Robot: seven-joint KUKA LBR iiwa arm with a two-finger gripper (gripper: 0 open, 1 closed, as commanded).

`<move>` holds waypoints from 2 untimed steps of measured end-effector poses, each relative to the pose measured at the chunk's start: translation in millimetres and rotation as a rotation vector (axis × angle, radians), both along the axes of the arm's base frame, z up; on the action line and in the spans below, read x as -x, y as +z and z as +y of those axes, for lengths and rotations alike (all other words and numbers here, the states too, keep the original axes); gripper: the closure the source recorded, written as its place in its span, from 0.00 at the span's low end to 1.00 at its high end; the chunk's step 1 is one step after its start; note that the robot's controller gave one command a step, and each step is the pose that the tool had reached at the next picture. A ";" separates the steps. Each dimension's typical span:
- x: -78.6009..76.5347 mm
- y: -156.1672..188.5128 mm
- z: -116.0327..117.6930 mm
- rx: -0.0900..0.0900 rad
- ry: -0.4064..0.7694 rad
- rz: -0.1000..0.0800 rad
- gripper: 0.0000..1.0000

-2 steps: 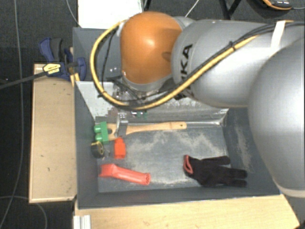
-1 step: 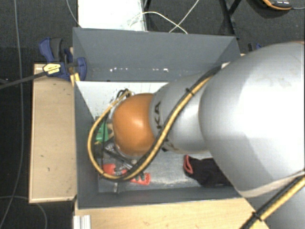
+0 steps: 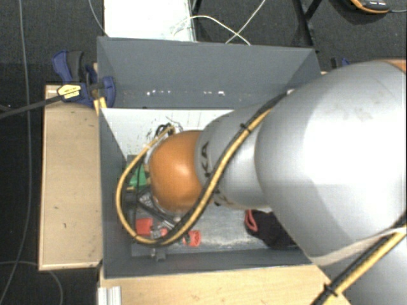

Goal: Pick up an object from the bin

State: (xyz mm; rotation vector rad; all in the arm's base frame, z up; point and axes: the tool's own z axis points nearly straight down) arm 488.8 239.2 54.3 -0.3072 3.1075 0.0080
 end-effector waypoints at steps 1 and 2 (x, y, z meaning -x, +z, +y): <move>10.8 17.2 -33.4 -0.003 -0.026 0.000 0.00; 9.9 17.4 -34.1 0.001 0.268 -0.007 0.00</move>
Offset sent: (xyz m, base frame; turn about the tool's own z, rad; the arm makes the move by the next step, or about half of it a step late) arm -0.0120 -0.0346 0.0157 -0.2716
